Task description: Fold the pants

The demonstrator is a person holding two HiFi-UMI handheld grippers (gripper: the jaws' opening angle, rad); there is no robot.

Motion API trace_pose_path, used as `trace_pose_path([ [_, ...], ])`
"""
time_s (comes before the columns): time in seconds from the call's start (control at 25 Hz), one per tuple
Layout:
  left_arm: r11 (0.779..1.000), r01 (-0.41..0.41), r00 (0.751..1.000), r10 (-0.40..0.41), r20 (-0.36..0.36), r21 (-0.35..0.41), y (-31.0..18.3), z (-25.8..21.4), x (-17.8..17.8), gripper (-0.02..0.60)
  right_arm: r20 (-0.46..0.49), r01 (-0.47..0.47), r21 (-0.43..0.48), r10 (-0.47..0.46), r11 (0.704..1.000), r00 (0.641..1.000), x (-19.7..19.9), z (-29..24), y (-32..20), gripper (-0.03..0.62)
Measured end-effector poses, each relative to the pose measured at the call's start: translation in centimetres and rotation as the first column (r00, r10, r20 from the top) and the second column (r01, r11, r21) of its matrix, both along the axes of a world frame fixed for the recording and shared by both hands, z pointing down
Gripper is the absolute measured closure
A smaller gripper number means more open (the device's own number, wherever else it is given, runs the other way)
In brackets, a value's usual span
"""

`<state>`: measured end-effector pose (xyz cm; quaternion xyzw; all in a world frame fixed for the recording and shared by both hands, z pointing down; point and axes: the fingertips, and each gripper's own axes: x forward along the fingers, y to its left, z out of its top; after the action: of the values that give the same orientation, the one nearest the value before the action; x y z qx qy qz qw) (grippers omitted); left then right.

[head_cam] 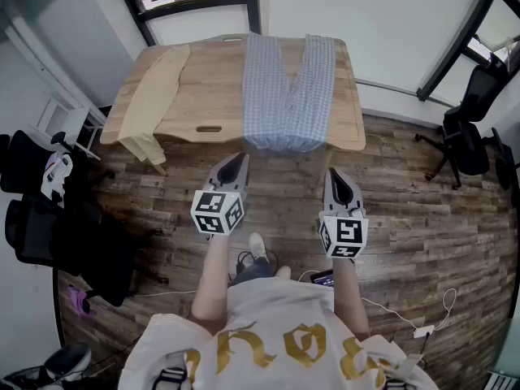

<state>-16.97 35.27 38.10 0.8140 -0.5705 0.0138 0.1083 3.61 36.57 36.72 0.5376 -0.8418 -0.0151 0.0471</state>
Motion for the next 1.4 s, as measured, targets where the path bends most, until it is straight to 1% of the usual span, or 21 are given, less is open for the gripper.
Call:
trace_pose_path([
  [0.44,1.0,0.019,1.0,-0.019,0.01,0.006,0.3,-0.3,0.1,0.537,0.013,0.006,-0.005,-0.006,1.0,1.0,0.9,0.0,0.0,0.572],
  [0.68,1.0,0.027,1.0,-0.027,0.015,0.003,0.4,-0.3,-0.1,0.536,0.08,0.013,-0.018,-0.012,1.0,0.997,1.4,-0.1,-0.3,0.572],
  [0.96,0.999,0.032,0.999,-0.032,0.009,0.009,-0.1,-0.5,-0.1,0.535,0.089,0.018,-0.019,-0.016,1.0,0.996,1.5,-0.1,-1.1,0.572],
  [1.08,1.0,0.027,1.0,-0.027,0.007,0.008,-1.4,-0.4,0.0,0.535,0.081,0.022,-0.017,-0.02,1.0,0.997,1.4,-0.1,-2.1,0.572],
  [1.2,1.0,0.013,1.0,-0.013,0.007,0.007,-3.7,0.2,0.1,0.535,0.078,0.007,-0.023,-0.005,1.0,0.997,1.6,0.5,-4.1,0.572],
  [1.4,1.0,-0.015,1.0,0.015,0.002,-0.016,-10.6,2.2,-0.4,0.535,0.073,-0.024,-0.059,0.028,0.998,0.997,1.5,2.5,-10.4,0.572],
])
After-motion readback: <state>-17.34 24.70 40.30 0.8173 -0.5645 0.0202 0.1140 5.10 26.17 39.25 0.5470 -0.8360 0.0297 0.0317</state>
